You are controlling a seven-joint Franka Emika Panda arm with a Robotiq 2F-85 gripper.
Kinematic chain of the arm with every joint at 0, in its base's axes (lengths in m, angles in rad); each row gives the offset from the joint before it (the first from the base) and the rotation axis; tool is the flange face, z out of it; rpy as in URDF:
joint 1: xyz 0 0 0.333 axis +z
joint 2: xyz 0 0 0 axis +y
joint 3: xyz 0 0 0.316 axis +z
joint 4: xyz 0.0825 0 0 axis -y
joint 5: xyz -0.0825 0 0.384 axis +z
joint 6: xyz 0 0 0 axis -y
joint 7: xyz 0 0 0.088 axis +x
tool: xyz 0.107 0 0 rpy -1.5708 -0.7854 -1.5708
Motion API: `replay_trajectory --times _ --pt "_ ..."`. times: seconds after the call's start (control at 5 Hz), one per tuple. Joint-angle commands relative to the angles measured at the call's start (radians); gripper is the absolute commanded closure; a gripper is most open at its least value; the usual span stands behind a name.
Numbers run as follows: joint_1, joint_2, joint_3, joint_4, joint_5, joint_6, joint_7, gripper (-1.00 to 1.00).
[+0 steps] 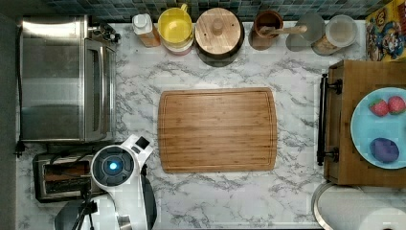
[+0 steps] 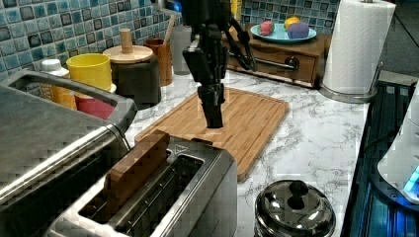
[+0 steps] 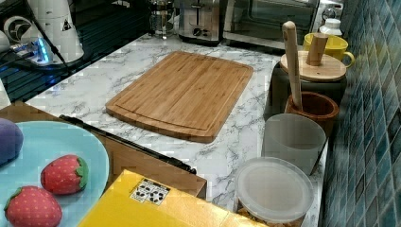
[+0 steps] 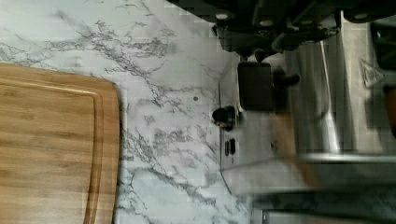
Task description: Turn on the toaster.
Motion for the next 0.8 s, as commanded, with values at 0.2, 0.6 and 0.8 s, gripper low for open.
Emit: replay_trajectory --times 0.2,0.6,0.8 --pt "0.047 -0.070 0.028 -0.068 0.120 0.104 -0.081 1.00" --pt "0.054 -0.077 0.020 -0.091 0.180 0.170 -0.061 1.00" --pt "0.028 -0.035 0.040 -0.067 0.126 0.178 -0.010 1.00"
